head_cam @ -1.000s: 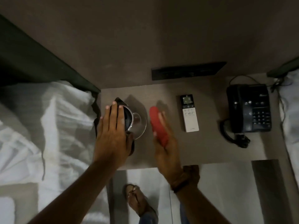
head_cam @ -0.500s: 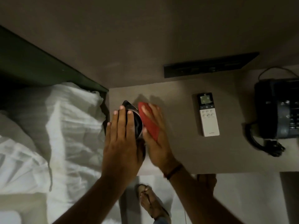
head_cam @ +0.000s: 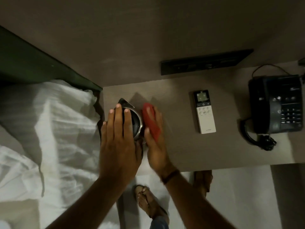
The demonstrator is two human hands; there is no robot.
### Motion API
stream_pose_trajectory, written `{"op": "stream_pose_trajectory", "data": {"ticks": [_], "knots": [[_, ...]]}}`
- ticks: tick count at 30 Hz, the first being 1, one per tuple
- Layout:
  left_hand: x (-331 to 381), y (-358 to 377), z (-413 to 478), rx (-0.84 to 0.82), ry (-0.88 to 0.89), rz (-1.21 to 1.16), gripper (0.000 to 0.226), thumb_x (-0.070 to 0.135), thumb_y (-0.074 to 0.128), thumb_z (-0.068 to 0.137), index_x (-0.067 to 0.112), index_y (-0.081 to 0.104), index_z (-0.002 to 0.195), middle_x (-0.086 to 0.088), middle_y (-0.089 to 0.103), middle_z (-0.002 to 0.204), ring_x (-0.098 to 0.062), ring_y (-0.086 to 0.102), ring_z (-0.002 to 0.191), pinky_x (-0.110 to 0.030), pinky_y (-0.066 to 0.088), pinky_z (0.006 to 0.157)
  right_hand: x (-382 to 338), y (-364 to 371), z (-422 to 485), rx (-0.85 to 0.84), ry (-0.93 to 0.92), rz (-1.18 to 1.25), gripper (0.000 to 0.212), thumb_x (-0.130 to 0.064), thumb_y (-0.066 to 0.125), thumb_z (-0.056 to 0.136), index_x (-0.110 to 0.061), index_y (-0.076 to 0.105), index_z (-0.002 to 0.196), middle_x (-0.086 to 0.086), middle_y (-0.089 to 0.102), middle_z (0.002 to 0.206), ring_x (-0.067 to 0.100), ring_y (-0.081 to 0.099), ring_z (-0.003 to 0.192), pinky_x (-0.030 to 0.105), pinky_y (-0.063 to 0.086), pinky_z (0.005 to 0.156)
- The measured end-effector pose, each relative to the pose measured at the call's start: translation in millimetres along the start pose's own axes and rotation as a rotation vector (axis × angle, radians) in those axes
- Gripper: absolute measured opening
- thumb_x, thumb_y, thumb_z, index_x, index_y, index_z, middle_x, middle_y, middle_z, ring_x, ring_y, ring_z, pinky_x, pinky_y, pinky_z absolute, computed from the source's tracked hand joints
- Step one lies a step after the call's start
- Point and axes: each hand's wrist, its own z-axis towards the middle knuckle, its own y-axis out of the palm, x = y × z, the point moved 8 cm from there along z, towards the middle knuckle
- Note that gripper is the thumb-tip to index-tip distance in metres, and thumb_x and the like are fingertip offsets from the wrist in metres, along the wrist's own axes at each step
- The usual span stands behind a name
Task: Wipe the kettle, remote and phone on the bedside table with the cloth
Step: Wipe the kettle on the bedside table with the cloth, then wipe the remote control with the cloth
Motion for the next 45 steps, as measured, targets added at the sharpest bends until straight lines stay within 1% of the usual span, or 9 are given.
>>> {"op": "stream_pose_trajectory", "data": {"ticks": [5,7,11,16,21,27,36,41,45], "knots": [[-2,1,0,0.034,0.019,-0.019,0.094,0.038,0.063,0.098,0.002,0.015,0.17,-0.027,0.017,0.177,-0.045,0.015,0.165,-0.065,0.031,0.128,6,15,-40,-0.045,-0.143,-0.081,0.063,-0.056,0.046,0.104,-0.056,0.017,0.16,-0.021,-0.011,0.176,0.014,-0.015,0.163,0.067,0.008,0.129],[-1,2,0,0.035,0.027,0.009,0.095,0.038,0.061,0.096,0.002,0.014,0.17,-0.026,0.016,0.177,-0.045,0.016,0.165,-0.065,0.03,0.129,-5,2,0,0.014,-0.028,0.079,0.062,-0.046,0.052,0.103,-0.055,0.025,0.159,-0.006,0.01,0.177,0.031,0.011,0.164,0.068,0.023,0.126],[-1,3,0,0.031,0.026,0.023,0.099,0.034,0.066,0.093,0.003,0.013,0.171,-0.024,0.014,0.178,-0.045,0.014,0.165,-0.062,0.026,0.131,1,-13,61,0.128,0.187,0.238,0.05,-0.023,0.043,0.111,-0.008,0.039,0.158,0.02,0.051,0.156,0.038,0.056,0.139,0.047,0.051,0.112],[-1,2,-1,0.041,0.029,0.02,0.099,0.03,0.07,0.093,0.003,0.014,0.171,-0.025,0.015,0.178,-0.046,0.015,0.165,-0.066,0.028,0.129,31,-9,-2,0.213,0.227,0.439,0.048,-0.036,0.052,0.106,-0.028,0.045,0.153,-0.004,0.075,0.132,0.014,0.074,0.117,0.023,0.063,0.087],[-2,3,1,0.006,0.035,0.008,0.1,0.035,0.072,0.095,0.002,0.014,0.17,-0.026,0.014,0.178,-0.046,0.015,0.165,-0.068,0.03,0.128,49,-26,-85,0.33,0.502,0.459,0.068,-0.053,0.06,0.096,-0.018,0.048,0.153,0.014,0.072,0.138,0.033,0.067,0.128,0.053,0.048,0.116],[20,-5,-15,0.106,0.062,-0.039,0.103,0.071,0.045,0.097,0.006,0.016,0.171,-0.019,-0.001,0.181,-0.041,0.007,0.167,-0.059,0.005,0.133,-49,-133,-118,0.39,0.373,0.512,0.033,-0.036,0.067,0.096,-0.025,0.074,0.126,0.025,0.075,0.128,0.044,0.076,0.11,0.052,0.064,0.084],[199,134,13,-0.149,-0.024,-0.41,0.125,0.095,0.04,0.085,0.016,0.0,0.173,-0.01,-0.003,0.183,-0.029,-0.003,0.169,-0.059,0.005,0.136,-176,-231,-31,0.33,0.11,-0.194,0.028,-0.029,0.069,0.093,-0.056,0.072,0.099,-0.004,0.081,0.109,0.017,0.081,0.094,0.026,0.063,0.07],[206,184,40,0.009,-0.106,-0.356,0.133,0.093,0.055,0.077,0.005,0.019,0.171,-0.018,0.016,0.18,-0.036,0.012,0.168,-0.065,0.011,0.133,-166,-222,64,0.152,-0.179,-0.666,0.038,-0.006,0.057,0.105,-0.025,0.066,0.137,0.009,0.069,0.142,0.024,0.066,0.13,0.036,0.054,0.107],[203,197,37,0.092,-0.085,-0.248,0.117,0.093,0.035,0.089,0.01,0.021,0.171,-0.013,0.018,0.181,-0.035,0.014,0.168,-0.064,0.011,0.133,-132,-195,103,-0.043,-0.296,-1.351,0.062,-0.008,0.054,0.101,-0.021,0.041,0.16,0.005,0.043,0.167,0.031,0.034,0.157,0.047,0.035,0.128]]}}
